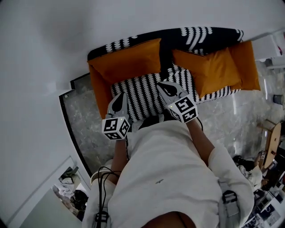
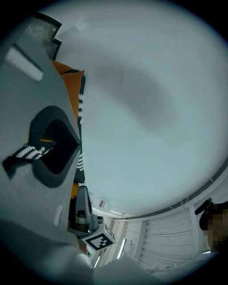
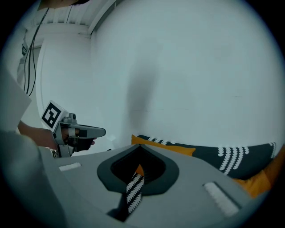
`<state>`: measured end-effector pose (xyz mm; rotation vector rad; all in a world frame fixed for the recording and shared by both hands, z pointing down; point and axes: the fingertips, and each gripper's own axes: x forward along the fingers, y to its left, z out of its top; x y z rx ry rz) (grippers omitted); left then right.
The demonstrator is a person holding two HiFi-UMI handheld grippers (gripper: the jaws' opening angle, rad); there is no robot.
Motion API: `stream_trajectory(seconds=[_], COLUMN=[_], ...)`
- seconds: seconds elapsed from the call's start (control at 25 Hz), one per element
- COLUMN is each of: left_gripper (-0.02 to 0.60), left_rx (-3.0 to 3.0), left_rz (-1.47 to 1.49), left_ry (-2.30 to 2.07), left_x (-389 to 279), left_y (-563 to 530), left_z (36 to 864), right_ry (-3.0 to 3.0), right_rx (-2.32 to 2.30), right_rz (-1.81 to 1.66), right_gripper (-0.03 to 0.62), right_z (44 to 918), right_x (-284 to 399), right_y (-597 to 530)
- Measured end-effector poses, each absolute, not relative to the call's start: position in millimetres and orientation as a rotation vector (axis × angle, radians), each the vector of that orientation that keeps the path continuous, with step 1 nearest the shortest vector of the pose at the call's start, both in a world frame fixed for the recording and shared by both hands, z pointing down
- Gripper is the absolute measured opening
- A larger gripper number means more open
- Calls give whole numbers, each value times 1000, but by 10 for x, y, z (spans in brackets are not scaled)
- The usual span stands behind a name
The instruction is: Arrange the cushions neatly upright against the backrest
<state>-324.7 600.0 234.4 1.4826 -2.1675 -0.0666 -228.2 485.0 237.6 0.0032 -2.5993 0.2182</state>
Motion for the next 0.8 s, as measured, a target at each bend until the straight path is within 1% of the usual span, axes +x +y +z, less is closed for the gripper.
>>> stream_trajectory(seconds=[0.32,0.52,0.8], left_gripper=[5,5,5], left_rx=[1657,1674,1644], left_rz=[68,51,68], left_ry=[-2047,-2015,-2009], left_x=[-2756,-2455,-1803], left_y=[5427,5066,4200], left_z=[2352,2343,2371], right_ry=[-2572,-2584,-2590], right_rx=[199,230,197], right_rz=[302,320,402], right_gripper=[26,26,26], right_z=[2508,2525,2604], right_x=[-1523,-1164,-540], right_y=[4380,3982,3187])
